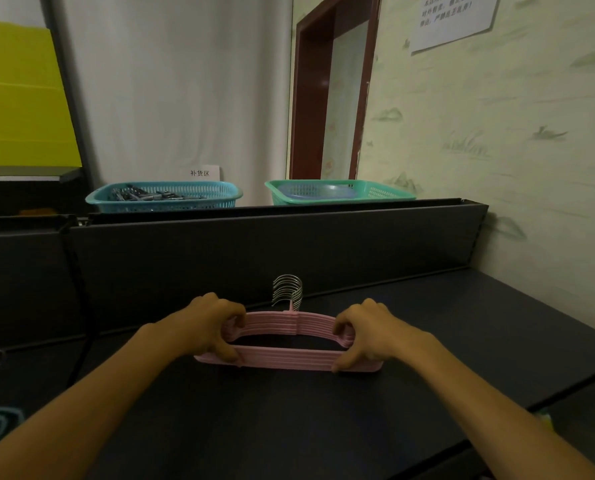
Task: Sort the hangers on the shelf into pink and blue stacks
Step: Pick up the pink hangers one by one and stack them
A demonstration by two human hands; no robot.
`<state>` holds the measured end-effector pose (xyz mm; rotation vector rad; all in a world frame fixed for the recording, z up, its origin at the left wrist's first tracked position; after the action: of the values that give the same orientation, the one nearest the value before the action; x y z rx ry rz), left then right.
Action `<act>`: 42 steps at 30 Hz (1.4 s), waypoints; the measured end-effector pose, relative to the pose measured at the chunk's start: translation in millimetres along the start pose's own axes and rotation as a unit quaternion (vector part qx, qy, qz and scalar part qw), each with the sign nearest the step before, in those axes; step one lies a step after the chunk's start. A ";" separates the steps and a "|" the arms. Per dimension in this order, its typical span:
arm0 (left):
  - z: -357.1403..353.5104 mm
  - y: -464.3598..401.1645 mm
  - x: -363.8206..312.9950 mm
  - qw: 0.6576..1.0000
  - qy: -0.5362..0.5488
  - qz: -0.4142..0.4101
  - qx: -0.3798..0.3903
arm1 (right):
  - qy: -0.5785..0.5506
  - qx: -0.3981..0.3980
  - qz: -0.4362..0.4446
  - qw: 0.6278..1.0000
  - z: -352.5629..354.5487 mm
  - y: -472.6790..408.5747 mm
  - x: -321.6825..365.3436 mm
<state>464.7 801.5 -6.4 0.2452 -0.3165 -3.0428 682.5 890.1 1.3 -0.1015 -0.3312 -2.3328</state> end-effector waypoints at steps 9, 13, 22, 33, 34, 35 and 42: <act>-1.0 9.3 -3.8 0.999 0.030 -0.014 -0.012 | -0.014 -0.015 0.016 1.000 -1.4 11.7 3.3; -2.8 30.7 -5.3 0.996 0.050 -0.037 -0.070 | -0.015 -0.032 0.049 0.998 0.8 23.4 9.7; -8.0 116.1 45.5 0.977 -0.021 0.010 -0.214 | 0.046 -0.151 0.135 0.978 16.5 15.9 108.8; -18.8 297.0 191.6 0.952 -0.029 0.158 -0.262 | 0.009 -0.115 0.265 0.957 -26.1 -13.1 330.8; -21.1 312.5 203.3 0.951 -0.030 0.169 -0.258 | 0.002 -0.110 0.268 0.957 -29.1 -13.6 345.0; -22.8 327.4 213.9 0.950 -0.032 0.178 -0.253 | -0.008 -0.105 0.270 0.957 -31.8 -13.7 358.4; -26.9 423.8 289.4 0.944 -0.015 0.234 -0.231 | -0.038 -0.080 0.272 0.958 -44.6 -4.9 448.9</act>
<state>207.7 357.0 13.0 0.0738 0.3013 -2.5494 363.5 572.8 34.4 -0.3196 -0.1270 -1.8068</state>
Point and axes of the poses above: each hand's wrist, its own y-axis away from the middle knuckle, its own z-axis out of the back of the hand, x = y × z, the point moved 7 cm from there along -y, towards the middle knuckle, and after that the axes turned 6 degrees about x, right-handed, at the moved point
